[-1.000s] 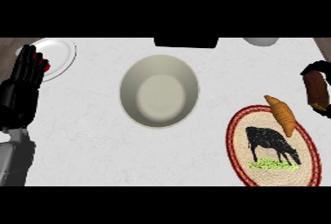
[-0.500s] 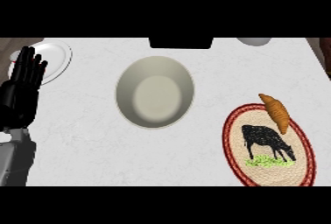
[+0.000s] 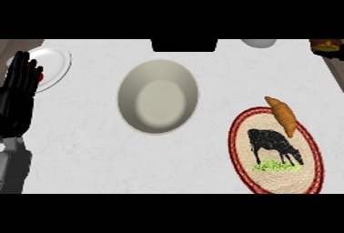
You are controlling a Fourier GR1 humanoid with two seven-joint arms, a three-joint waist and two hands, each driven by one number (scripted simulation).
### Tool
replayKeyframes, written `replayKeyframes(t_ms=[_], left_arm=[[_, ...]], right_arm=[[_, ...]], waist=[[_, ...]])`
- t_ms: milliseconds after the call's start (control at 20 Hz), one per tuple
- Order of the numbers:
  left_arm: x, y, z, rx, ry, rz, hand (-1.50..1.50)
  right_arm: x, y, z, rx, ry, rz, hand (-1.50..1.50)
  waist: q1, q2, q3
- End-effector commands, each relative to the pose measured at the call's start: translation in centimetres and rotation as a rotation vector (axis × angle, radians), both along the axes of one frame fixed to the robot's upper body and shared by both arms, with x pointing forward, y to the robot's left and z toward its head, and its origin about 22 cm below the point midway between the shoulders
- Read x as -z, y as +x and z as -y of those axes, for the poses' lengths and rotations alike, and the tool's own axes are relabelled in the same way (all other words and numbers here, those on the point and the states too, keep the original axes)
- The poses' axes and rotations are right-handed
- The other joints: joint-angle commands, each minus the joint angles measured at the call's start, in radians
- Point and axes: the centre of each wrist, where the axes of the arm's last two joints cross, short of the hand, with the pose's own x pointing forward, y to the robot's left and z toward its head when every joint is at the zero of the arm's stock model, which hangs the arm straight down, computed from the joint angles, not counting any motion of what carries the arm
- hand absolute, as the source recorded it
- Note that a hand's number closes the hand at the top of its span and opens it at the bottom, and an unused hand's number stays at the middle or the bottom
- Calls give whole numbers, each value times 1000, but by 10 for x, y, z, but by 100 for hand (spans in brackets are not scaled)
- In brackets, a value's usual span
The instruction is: Pick the sweet potato from the placemat and place it in the bowl
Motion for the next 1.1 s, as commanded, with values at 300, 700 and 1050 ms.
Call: replayKeyframes(t_ms=[300, 700, 1050], left_arm=[[13, -15, 2, 4, -6, -5, 0], [8, -1, 12, -4, -17, -3, 0], [-11, -5, -7, 18, 4, 3, 0]], right_arm=[[-27, -3, -111, -156, 0, -132, 150], [-3, -19, -232, -218, -61, -202, 150], [52, -11, -264, -184, -116, -243, 150]], waist=[[-4, -1, 1], [-5, 3, 1], [13, 10, 1]])
